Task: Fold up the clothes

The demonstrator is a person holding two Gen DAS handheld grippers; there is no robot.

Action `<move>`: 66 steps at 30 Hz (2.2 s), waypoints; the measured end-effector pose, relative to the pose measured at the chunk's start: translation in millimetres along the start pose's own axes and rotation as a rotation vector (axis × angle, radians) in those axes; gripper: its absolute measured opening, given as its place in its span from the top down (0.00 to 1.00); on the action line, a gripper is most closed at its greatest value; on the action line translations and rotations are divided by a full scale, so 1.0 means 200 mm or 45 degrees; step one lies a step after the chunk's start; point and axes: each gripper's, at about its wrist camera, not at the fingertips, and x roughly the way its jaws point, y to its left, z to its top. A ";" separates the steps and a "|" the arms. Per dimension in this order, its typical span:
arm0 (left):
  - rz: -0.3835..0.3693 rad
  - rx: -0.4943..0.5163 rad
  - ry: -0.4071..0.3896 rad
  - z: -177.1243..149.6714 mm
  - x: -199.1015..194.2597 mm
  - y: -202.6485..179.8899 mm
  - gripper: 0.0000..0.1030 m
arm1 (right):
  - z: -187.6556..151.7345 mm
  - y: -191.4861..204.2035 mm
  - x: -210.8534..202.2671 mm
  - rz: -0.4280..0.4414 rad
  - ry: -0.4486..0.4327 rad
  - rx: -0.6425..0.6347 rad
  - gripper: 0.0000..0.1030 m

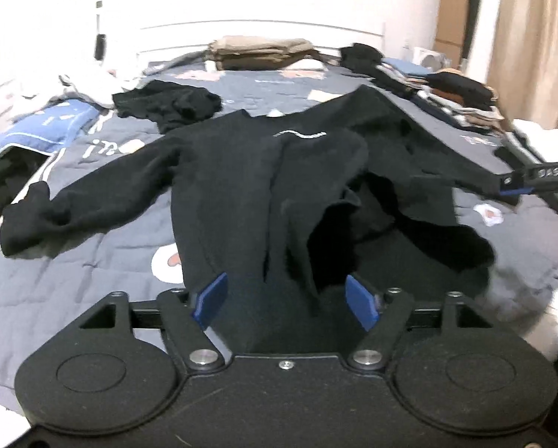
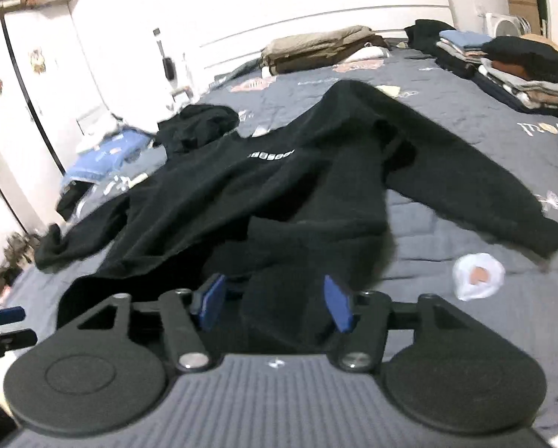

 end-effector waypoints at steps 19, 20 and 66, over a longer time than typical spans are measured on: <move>0.008 -0.118 -0.102 -0.15 0.10 0.05 0.29 | -0.12 -0.31 0.04 -0.181 -0.014 0.179 0.96; 0.011 -0.110 -0.106 -0.15 0.10 0.05 0.29 | -0.14 -0.36 -0.01 -0.175 -0.034 0.238 0.96; 0.040 0.175 0.153 -0.25 -0.21 0.01 0.85 | -0.28 -0.51 -0.31 -0.048 -0.086 0.120 0.89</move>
